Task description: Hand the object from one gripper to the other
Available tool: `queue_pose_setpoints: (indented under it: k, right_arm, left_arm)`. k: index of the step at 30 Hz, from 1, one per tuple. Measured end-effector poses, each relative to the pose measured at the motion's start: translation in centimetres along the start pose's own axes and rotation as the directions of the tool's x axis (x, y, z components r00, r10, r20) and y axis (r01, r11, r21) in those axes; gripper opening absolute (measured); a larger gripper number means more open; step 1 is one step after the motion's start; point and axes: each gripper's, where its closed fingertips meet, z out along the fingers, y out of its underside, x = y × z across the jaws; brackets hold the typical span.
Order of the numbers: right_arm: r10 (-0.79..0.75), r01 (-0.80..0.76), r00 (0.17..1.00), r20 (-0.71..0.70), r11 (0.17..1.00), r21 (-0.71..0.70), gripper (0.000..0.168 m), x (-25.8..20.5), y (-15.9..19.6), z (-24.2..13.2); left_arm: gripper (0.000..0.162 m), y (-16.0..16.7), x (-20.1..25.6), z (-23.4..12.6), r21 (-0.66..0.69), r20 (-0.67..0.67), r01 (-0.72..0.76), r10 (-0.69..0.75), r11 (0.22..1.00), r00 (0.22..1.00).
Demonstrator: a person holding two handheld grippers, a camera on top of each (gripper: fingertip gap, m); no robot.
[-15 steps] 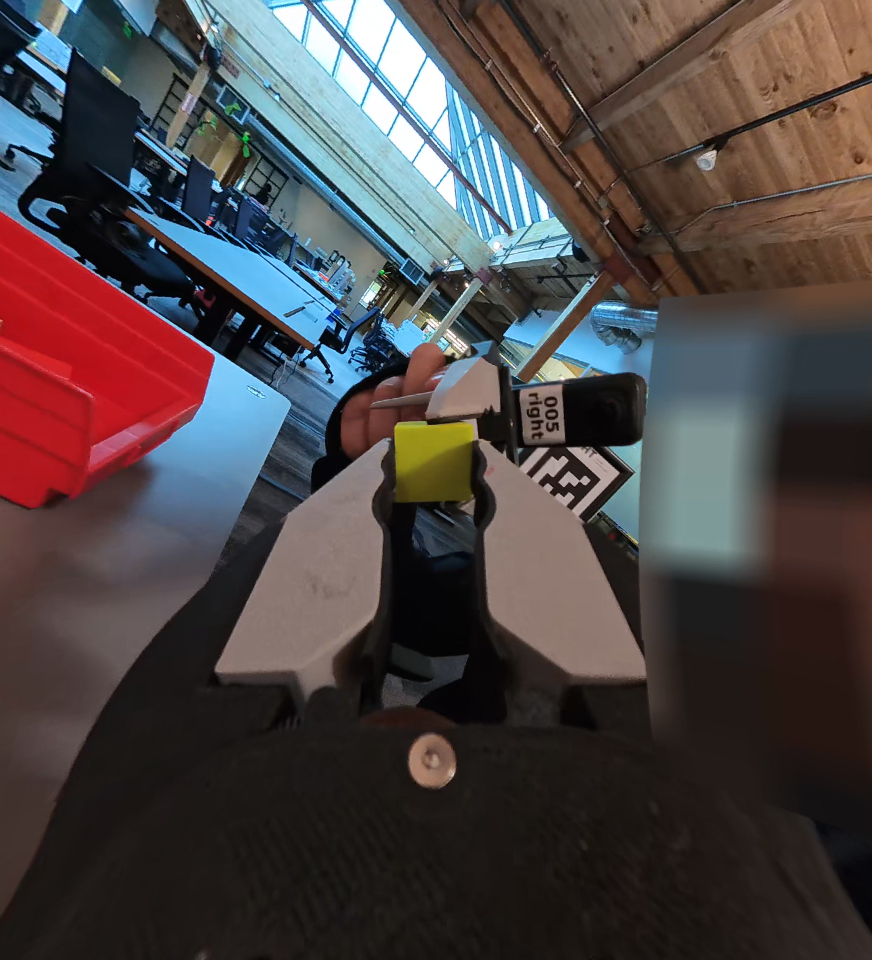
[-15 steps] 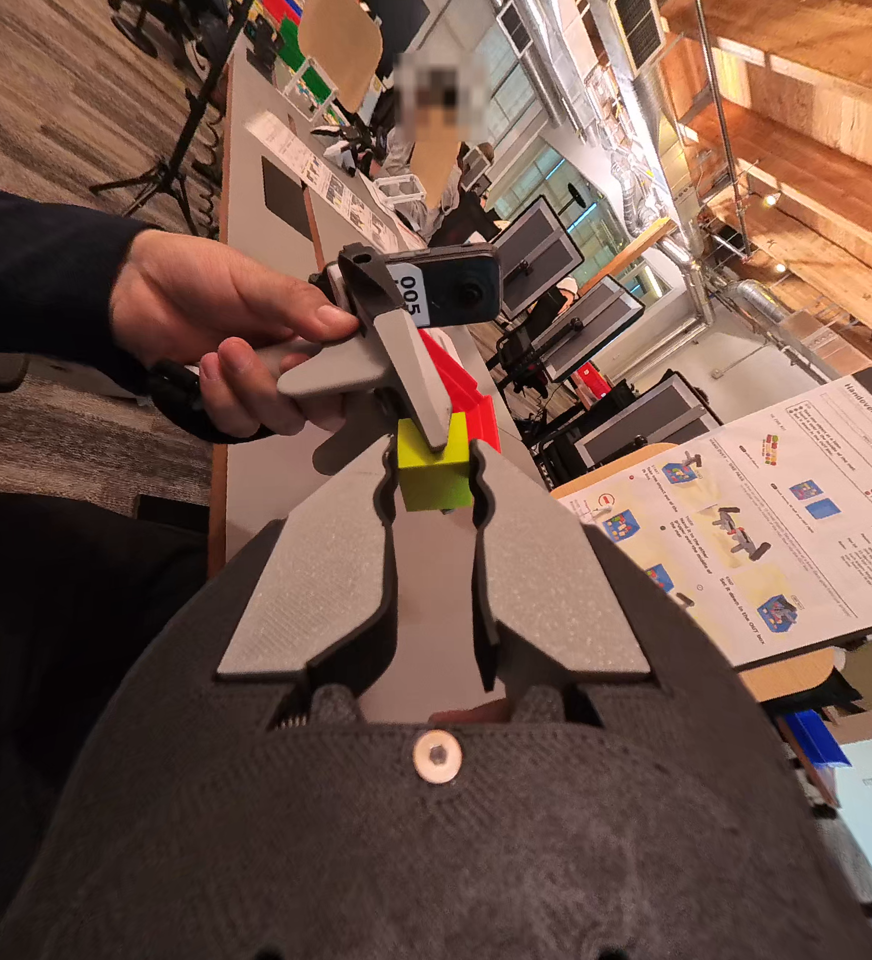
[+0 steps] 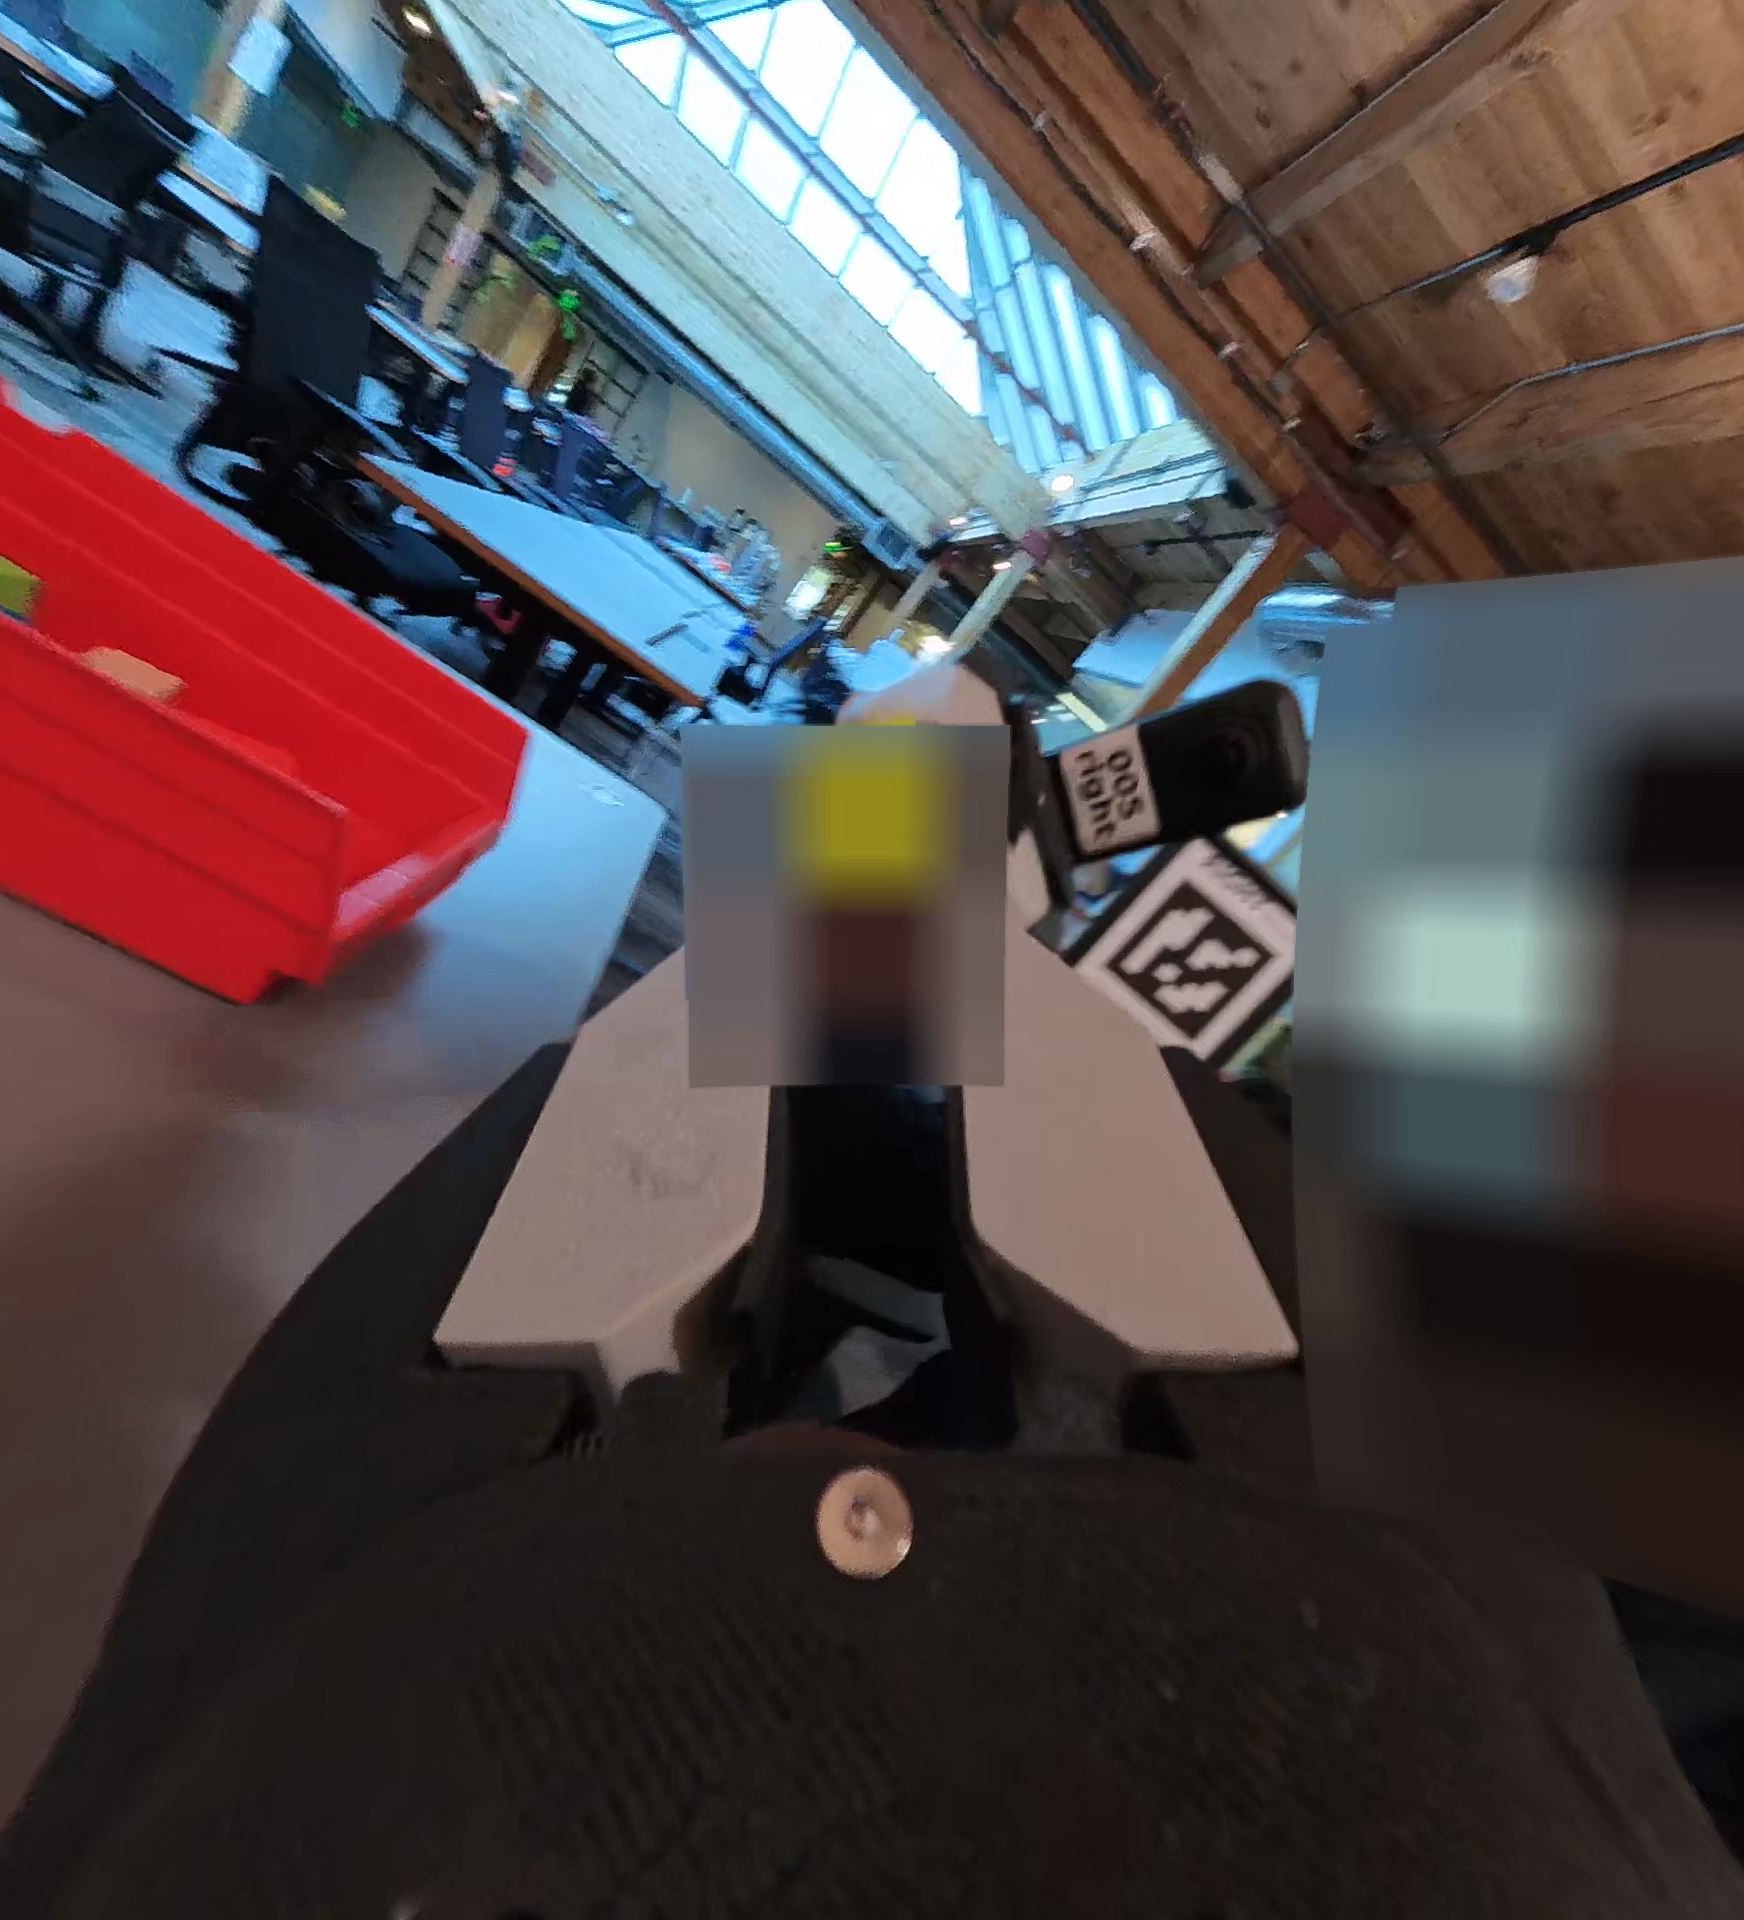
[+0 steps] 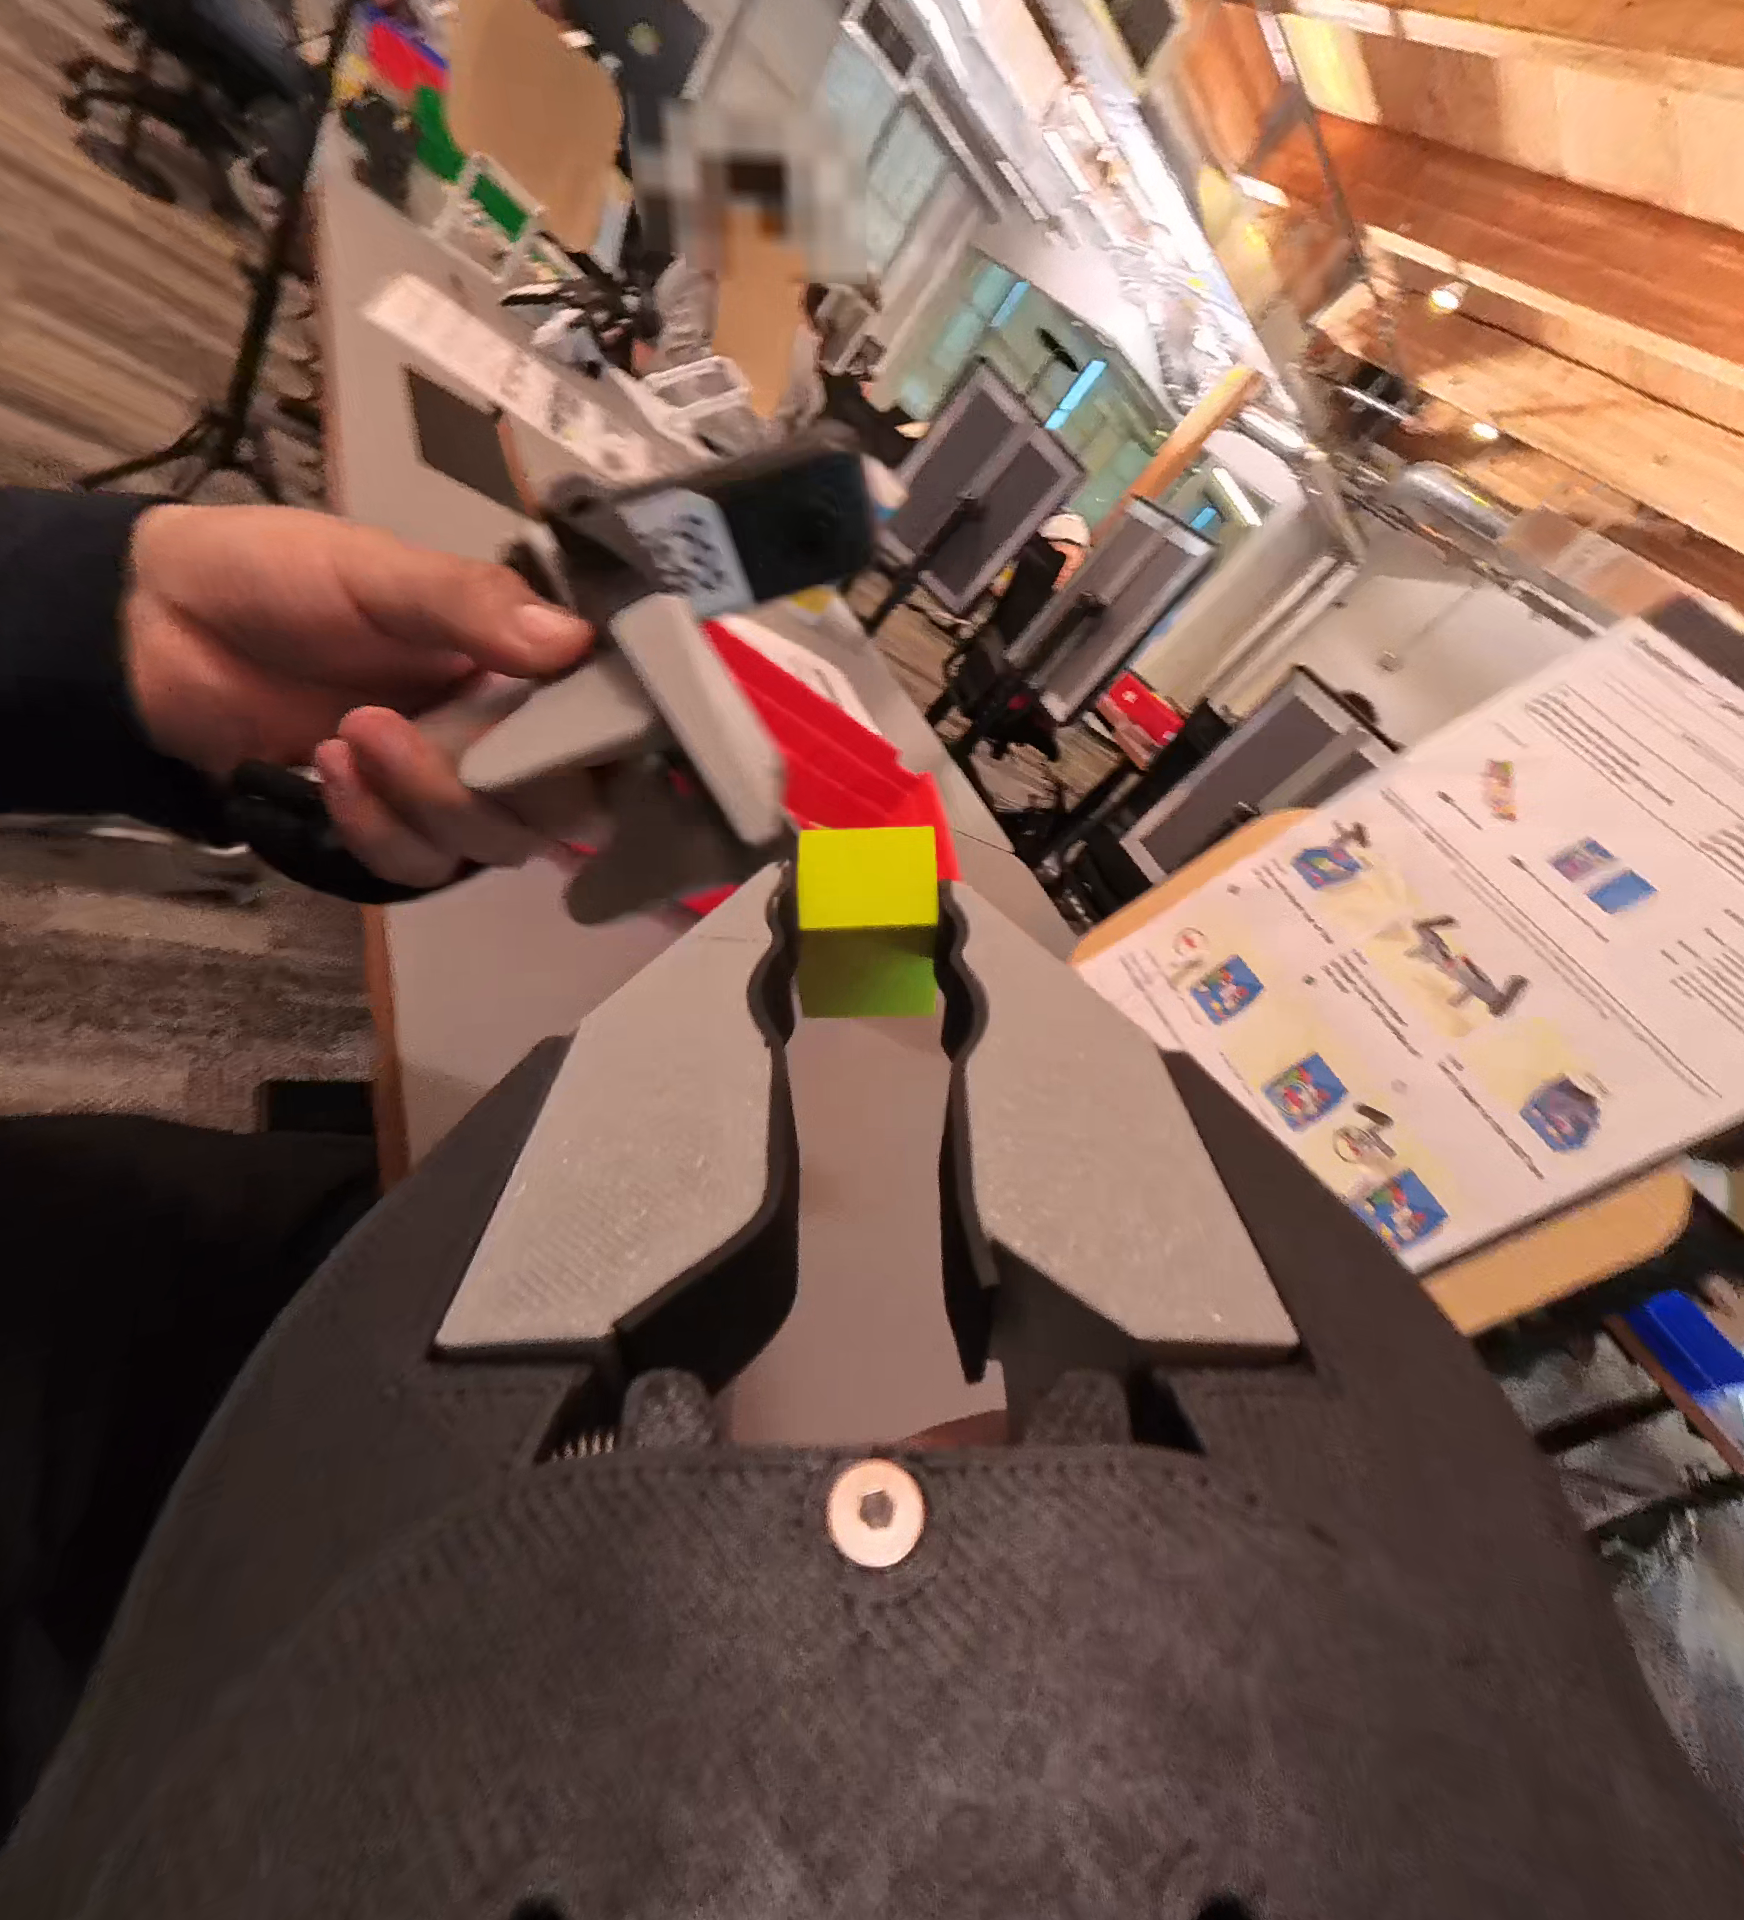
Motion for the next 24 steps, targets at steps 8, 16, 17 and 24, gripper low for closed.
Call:
queue_pose_setpoints:
  k: [8,16,17,24]
  right_arm:
    - [0.188,-0.363,0.845,-0.501,0.889,-0.279,0.024,16.9,13.8,-9.1]
    - [0.538,-0.712,0.701,-0.469,0.478,-0.515,0.025,13.2,28.2,-8.6]
    - [0.528,-0.712,0.698,-0.484,0.444,-0.543,0.025,12.8,29.4,-8.5]
    - [0.510,-0.714,0.682,-0.524,0.311,-0.627,0.025,11.5,33.9,-7.9]
  left_arm:
    - [0.010,-3.3,-2.7,-7.3,-0.126,0.490,-0.351,0.366,0.928,0.791]
    - [0.013,-5.0,-6.8,-19.4,-0.345,0.823,-0.302,0.442,0.888,0.358]
    - [0.013,-5.0,-7.8,-22.0,-0.352,0.866,-0.257,0.418,0.900,0.274]
    - [0.013,-3.8,-10.8,-29.5,-0.287,0.943,-0.119,0.302,0.951,0.138]
